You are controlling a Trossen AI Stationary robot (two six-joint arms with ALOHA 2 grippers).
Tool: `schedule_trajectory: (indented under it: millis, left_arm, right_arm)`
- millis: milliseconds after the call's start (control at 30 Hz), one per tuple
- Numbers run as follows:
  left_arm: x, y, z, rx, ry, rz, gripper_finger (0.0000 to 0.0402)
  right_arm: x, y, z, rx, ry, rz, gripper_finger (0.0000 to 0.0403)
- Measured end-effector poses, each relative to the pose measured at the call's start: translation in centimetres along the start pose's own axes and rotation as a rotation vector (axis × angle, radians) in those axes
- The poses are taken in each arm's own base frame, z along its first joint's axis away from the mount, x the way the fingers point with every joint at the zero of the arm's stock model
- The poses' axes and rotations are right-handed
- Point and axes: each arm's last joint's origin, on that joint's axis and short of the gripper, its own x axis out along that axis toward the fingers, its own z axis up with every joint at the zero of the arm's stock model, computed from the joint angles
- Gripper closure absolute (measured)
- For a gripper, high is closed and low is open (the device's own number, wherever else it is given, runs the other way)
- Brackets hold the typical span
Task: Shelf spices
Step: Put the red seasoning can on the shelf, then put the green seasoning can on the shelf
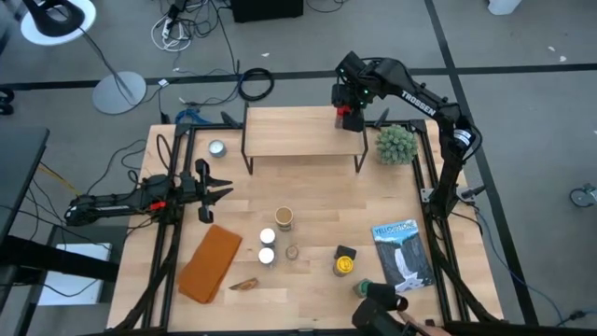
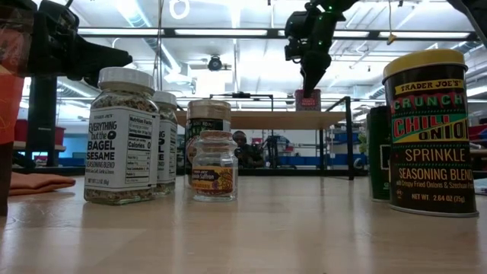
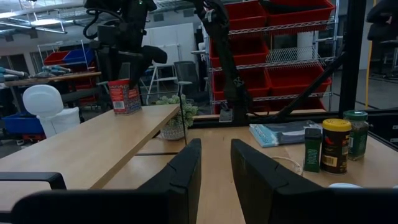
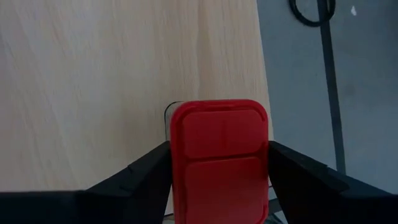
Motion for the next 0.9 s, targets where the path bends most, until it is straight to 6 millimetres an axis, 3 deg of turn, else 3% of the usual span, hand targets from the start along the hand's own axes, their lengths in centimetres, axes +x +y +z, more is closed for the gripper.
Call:
schedule_trajectory:
  millis: [233,700,900]
  left_arm:
    - [0.0,0.0,0.0,0.0,0.0,0.0,0.031]
    - [0.0,0.0,0.0,0.0,0.0,0.0,0.031]
    - [0.0,0.0,0.0,0.0,0.0,0.0,0.031]
  right_arm:
    - [0.0,0.1,0.1,-0.004,0.007,-0.011,0.0133]
    - [-0.1,-0.1,-0.1,-0.009,0.065,-0.095,0.0046]
    - [-1.7,0.3,-0.3,-0.015,0.037,-0.116,0.0035]
